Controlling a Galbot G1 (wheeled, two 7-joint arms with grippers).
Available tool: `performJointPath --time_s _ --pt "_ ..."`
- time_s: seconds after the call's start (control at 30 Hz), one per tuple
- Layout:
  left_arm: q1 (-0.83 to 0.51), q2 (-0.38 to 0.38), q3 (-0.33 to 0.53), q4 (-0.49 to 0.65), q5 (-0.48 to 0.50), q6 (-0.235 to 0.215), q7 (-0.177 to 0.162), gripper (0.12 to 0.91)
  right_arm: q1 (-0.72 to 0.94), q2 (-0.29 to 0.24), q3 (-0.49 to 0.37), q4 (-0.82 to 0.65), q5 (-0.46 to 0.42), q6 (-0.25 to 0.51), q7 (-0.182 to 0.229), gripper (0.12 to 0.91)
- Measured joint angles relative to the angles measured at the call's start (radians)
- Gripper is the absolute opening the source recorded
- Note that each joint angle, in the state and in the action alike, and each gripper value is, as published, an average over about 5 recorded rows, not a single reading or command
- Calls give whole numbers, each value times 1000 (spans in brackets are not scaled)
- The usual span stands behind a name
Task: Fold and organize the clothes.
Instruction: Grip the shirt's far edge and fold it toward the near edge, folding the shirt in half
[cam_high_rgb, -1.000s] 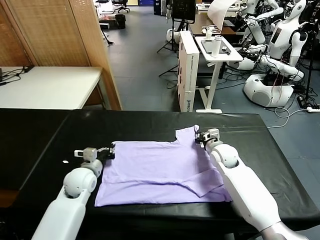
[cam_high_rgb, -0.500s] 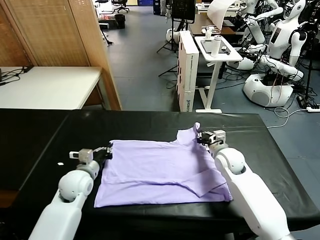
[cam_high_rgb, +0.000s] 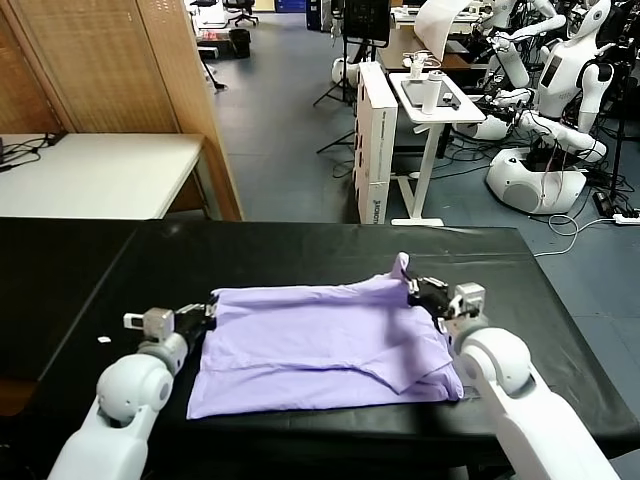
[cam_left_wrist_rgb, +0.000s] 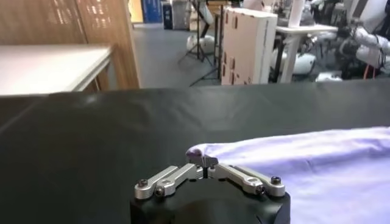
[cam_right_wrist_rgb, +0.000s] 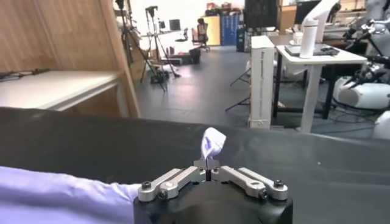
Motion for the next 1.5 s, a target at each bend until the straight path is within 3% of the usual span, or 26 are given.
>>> performJointPath --time_s 0.67,1.5 --pt "57 -11 -10 -28 38 31 9 146 -190 -46 108 177 22 -93 19 141" --pt "95 -13 -37 -89 32 45 3 146 -312 -52 133 268 -1 -161 53 141"
